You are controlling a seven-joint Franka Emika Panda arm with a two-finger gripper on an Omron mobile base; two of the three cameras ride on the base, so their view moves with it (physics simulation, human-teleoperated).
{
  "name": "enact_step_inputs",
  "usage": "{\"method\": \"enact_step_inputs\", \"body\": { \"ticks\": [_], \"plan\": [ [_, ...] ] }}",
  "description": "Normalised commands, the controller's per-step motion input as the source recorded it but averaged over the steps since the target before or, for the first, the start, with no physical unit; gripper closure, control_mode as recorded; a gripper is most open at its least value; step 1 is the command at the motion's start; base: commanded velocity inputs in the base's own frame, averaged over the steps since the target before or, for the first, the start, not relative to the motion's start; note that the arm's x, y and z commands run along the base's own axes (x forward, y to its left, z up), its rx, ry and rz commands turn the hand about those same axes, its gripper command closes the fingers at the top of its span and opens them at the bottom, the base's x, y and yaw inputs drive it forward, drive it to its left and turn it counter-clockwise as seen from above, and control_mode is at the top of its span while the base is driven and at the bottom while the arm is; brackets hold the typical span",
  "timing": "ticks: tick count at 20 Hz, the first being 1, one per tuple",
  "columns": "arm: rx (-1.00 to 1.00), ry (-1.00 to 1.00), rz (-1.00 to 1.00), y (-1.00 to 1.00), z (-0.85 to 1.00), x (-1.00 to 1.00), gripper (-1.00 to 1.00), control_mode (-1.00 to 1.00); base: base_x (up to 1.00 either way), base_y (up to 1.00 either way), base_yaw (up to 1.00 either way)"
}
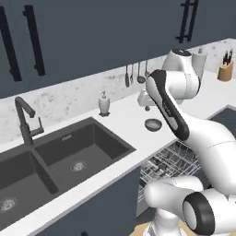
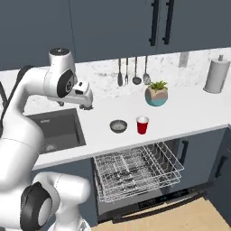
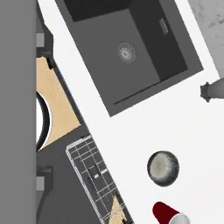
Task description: Pick up the cup and bowl from the counter, place them in the dishwasher, and close the dishwasher door.
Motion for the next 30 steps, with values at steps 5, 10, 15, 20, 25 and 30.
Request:
{"method": "enact_step_inputs", "body": {
  "ticks": [5,10,15,20,25,30],
  "plan": [
    [0.00,0.00,0.00,0.00,0.00,0.00,-1.00,1.00,0.00,0.46,-0.51],
    [0.00,0.00,0.00,0.00,0.00,0.00,-1.00,1.00,0.02,0.58,-0.44],
    [0.00,0.00,0.00,0.00,0.00,0.00,-1.00,1.00,0.07,0.59,-0.40],
    [0.00,0.00,0.00,0.00,0.00,0.00,-1.00,1.00,0.09,0.46,-0.33],
    [0.00,0.00,0.00,0.00,0.00,0.00,-1.00,1.00,0.13,0.25,-0.28],
    [0.00,0.06,-0.20,-0.01,-0.04,0.48,-1.00,-1.00,0.00,0.00,0.00]
  ]
}}
